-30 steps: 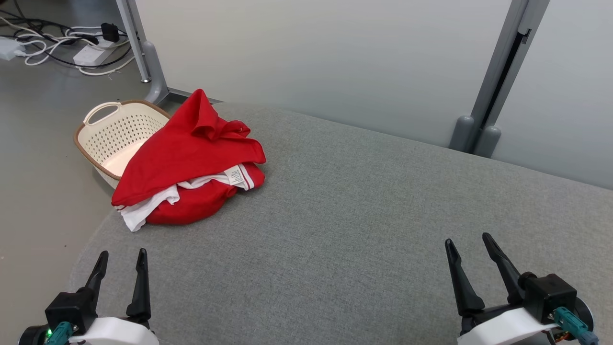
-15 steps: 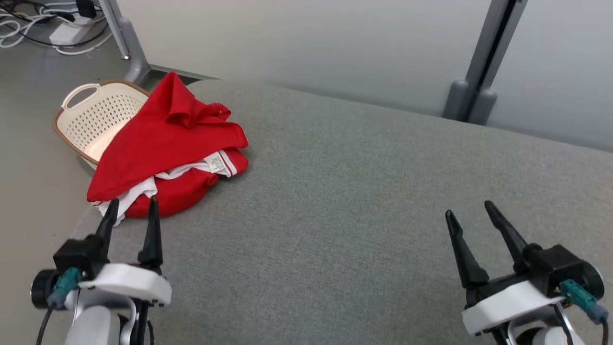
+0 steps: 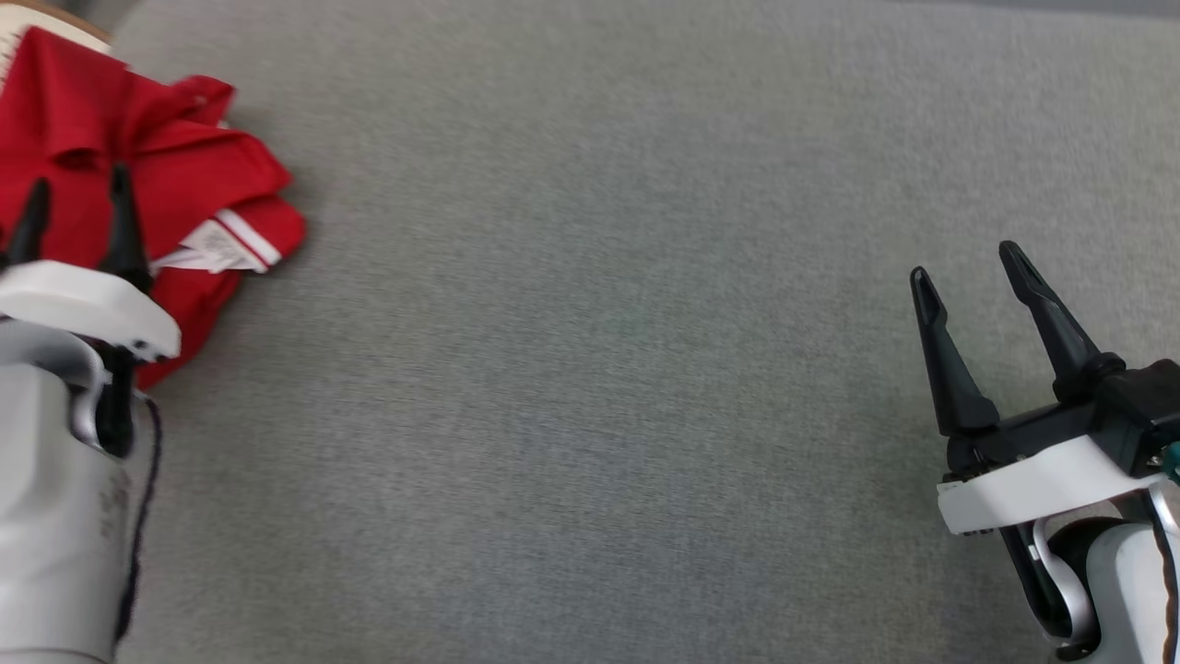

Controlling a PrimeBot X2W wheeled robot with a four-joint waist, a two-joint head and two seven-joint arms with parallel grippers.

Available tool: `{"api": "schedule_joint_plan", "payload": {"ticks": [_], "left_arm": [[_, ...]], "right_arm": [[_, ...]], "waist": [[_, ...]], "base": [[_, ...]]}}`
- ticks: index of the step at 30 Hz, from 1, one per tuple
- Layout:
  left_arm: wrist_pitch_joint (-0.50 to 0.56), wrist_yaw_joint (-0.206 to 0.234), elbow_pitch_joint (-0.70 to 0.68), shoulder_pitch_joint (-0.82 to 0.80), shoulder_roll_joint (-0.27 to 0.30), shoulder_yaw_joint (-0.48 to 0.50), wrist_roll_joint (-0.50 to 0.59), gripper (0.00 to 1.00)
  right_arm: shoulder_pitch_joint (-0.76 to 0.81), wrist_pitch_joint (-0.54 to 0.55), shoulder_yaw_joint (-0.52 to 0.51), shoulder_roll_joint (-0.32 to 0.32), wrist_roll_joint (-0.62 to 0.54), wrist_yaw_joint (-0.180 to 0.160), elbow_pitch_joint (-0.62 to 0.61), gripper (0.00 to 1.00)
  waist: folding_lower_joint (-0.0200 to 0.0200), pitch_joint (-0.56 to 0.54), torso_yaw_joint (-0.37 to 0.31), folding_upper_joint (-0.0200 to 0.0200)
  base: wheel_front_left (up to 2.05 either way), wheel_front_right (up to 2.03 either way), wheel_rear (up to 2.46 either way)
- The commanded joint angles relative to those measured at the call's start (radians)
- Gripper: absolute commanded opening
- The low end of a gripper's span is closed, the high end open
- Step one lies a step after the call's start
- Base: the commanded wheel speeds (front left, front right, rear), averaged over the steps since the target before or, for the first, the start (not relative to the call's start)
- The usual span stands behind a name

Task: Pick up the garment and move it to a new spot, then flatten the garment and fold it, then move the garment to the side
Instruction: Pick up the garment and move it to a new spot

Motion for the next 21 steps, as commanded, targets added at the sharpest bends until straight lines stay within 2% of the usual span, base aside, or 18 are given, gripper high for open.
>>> {"api": "schedule_joint_plan", "payload": {"ticks": [1,7,8,9,10,16,21], "left_arm": [[0.0,-0.006,0.04,-0.054,0.025,0.006,-0.008,1.0],[-0.008,0.002,0.189,-0.176,0.087,0.022,-0.026,1.0],[-0.014,0.003,0.204,-0.189,0.093,0.024,-0.027,0.88],[-0.025,0.007,0.215,-0.199,0.101,0.025,-0.025,0.23],[-0.032,0.01,0.225,-0.207,0.105,0.026,-0.022,0.0],[-0.064,0.023,0.187,-0.207,0.12,0.022,0.006,0.0],[-0.063,0.049,-0.039,-0.122,0.115,0.042,0.059,0.0]], "right_arm": [[-0.019,-0.009,-0.004,0.003,0.004,0.0,0.002,1.0],[-0.042,-0.028,-0.003,0.011,0.009,0.0,0.016,1.0],[-0.043,-0.03,-0.003,0.011,0.009,0.0,0.019,1.0],[-0.048,-0.032,-0.004,0.011,0.009,0.0,0.021,1.0],[-0.053,-0.031,-0.005,0.012,0.009,0.0,0.022,1.0],[-0.047,-0.036,-0.019,0.014,0.009,0.0,0.036,1.0],[-0.018,-0.044,-0.028,0.027,0.012,0.0,0.048,1.0]], "waist": [[0.0,0.106,-0.085,0.0],[0.0,0.14,-0.106,0.0],[0.0,0.141,-0.107,0.0],[0.0,0.142,-0.107,0.0],[0.0,0.142,-0.106,0.0],[0.0,0.111,-0.088,0.0],[0.0,0.039,-0.068,0.0]], "base": [[0.0,0.0,0.0],[0.0,0.0,0.0],[0.0,0.0,0.0],[0.0,0.0,0.0],[0.0,0.0,0.0],[0.0,0.0,0.0],[0.0,0.0,0.0]]}}
